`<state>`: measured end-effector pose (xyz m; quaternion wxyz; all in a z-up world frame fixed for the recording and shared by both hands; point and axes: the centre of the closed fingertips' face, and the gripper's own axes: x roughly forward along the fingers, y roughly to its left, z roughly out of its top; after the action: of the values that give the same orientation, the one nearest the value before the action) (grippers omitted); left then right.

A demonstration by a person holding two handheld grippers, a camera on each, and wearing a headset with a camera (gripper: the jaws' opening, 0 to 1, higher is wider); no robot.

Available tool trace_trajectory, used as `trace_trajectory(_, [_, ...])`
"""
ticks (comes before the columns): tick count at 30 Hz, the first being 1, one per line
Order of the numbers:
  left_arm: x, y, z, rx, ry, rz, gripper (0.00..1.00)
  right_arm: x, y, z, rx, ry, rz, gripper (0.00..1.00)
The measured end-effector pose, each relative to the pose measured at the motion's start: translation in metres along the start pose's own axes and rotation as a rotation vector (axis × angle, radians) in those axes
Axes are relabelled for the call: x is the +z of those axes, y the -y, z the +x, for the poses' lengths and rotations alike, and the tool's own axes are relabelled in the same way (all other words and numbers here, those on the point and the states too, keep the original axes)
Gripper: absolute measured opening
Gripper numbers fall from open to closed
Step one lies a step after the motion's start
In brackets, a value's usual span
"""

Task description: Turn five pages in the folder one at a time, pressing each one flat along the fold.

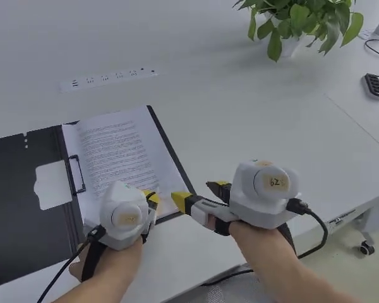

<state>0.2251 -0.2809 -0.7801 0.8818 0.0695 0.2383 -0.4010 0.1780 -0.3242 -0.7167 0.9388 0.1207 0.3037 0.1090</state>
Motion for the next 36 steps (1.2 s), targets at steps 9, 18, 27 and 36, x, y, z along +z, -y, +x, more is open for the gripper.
trace_trajectory(9, [0.000, 0.000, 0.000, 0.006, 0.003, -0.035, 0.00, -0.016, 0.006, 0.027, -0.013, -0.070, 0.067, 0.34])
trace_trajectory(18, [0.000, 0.000, 0.000, 0.007, 0.002, -0.049, 0.00, -0.026, 0.011, 0.044, -0.036, -0.114, 0.104, 0.25])
trace_trajectory(27, [-0.001, 0.001, -0.001, 0.007, 0.004, -0.053, 0.00, -0.033, 0.016, 0.048, -0.068, -0.137, 0.118, 0.14])
trace_trajectory(36, [-0.001, 0.001, -0.001, 0.005, 0.005, -0.057, 0.00, -0.034, 0.023, 0.047, -0.102, -0.148, 0.102, 0.01])
